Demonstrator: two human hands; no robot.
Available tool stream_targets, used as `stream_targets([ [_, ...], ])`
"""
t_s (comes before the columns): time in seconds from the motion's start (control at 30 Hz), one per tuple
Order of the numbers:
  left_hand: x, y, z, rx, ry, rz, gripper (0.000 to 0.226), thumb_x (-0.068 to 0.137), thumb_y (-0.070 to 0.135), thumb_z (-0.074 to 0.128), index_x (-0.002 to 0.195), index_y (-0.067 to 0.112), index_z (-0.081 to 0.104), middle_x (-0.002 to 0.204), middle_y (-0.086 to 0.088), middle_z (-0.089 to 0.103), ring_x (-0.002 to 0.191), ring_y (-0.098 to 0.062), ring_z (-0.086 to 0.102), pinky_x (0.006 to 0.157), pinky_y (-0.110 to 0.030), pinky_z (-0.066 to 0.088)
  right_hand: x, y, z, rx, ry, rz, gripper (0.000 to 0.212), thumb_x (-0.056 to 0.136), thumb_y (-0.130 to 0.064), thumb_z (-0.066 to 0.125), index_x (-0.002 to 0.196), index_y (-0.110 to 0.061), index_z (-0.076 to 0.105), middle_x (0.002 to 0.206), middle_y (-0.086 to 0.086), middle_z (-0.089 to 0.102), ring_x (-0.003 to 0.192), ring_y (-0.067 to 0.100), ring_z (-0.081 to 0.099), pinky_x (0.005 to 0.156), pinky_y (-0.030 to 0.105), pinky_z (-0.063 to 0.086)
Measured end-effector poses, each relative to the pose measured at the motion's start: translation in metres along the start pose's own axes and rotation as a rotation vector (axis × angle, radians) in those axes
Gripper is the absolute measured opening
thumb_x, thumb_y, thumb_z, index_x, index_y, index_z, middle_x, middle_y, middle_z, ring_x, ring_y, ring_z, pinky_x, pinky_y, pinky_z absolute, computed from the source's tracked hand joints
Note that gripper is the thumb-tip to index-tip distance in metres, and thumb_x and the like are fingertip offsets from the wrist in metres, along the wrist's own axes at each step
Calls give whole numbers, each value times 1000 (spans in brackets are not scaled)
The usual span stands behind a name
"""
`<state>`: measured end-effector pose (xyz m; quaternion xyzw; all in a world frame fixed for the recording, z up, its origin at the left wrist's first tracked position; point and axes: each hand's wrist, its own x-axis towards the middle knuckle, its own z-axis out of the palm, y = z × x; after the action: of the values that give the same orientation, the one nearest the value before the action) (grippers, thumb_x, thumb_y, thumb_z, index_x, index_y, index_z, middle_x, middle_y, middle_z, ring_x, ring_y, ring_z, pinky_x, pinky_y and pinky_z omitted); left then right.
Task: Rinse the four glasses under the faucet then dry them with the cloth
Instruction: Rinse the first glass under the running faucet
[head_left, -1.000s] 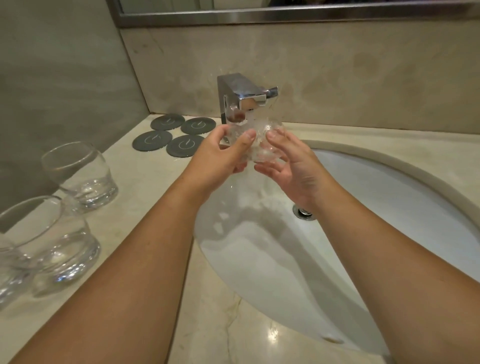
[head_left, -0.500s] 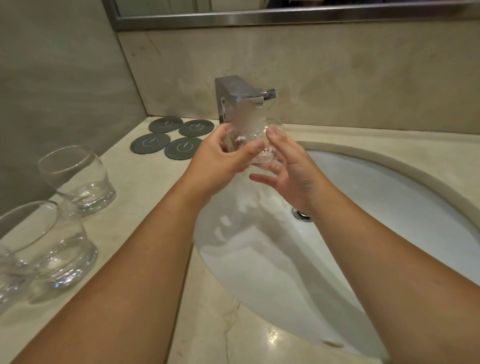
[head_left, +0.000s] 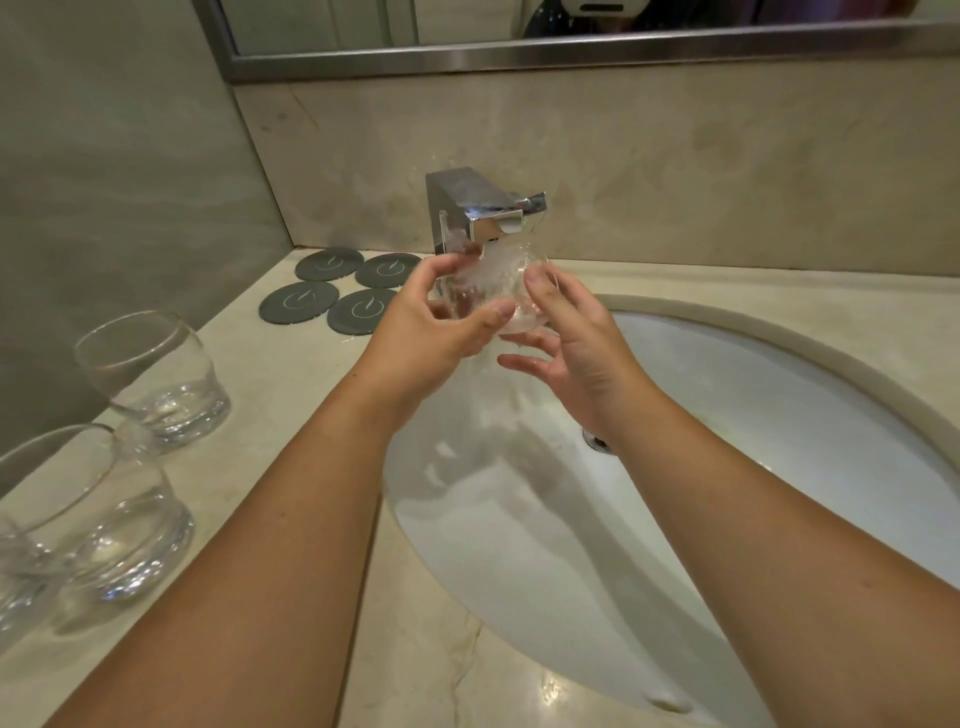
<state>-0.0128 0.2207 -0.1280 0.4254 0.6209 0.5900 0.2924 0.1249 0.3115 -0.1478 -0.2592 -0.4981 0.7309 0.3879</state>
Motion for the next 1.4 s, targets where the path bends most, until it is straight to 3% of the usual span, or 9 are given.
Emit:
stream_targets([
  [0.13,1,2,-1,-123,9,-47,65,73,45,96,127,32,62,107,-10,81,94,-20,77,101,-51,62,-1,-3,-3,2,-73,51,82,84,-42,80,158,-33,44,146,3,59,126,31,62,84,45,64],
  [0.33,-3,2,1,-75,-52,-36,77,76,40,89,144,31,55,119,-13,76,100,-26,79,99,-44,63,1,-4,-3,90,-30,8,71,93,-25,80,156,-20,47,104,1,76,92,27,68,81,36,60],
  [0.47,-2,0,-2,35,-52,53,68,86,23,90,143,37,54,124,-13,73,98,-19,77,81,-29,62,2,-2,0,41,-14,5,79,93,-40,79,158,-17,42,124,7,68,90,26,73,77,35,60],
  [0.7,-2,2,-2,-42,-66,-4,57,86,33,85,137,32,60,101,-7,79,76,-14,73,80,-28,61,-1,-8,-7,-23,-52,-13,68,94,-35,78,154,-45,47,124,-17,69,128,26,65,85,44,62],
  [0.8,-1,0,0,-59,-74,0,50,86,36,84,131,37,61,104,-8,78,85,-17,73,86,-31,63,-1,-8,-6,-18,-41,-29,66,86,-34,83,147,-41,58,138,0,67,115,28,70,73,36,59],
  [1.0,0,-1,-2,64,-72,94,59,80,40,92,127,56,59,137,9,70,125,-16,70,103,-41,60,-2,-6,-1,-8,22,-44,47,93,-39,76,137,-27,65,112,0,72,94,20,72,69,32,57],
  [1.17,1,1,-1,24,-1,77,49,89,36,87,131,41,63,116,-5,77,100,-16,77,91,-35,64,-1,-5,-2,-68,-44,15,58,91,-56,74,142,-31,62,132,4,70,107,26,72,76,42,59],
  [1.27,2,1,-1,-20,-9,51,42,93,31,82,130,32,63,107,-6,79,85,-15,75,85,-31,63,0,-3,-3,-44,-70,51,78,83,-45,80,154,-31,51,144,2,64,121,32,68,77,43,61],
  [1.4,1,-1,-1,-62,-31,20,53,83,42,83,131,34,61,107,-7,77,86,-17,75,90,-36,64,0,-2,-4,-27,-71,3,79,87,-35,83,156,-23,47,141,8,67,99,26,74,70,36,57],
])
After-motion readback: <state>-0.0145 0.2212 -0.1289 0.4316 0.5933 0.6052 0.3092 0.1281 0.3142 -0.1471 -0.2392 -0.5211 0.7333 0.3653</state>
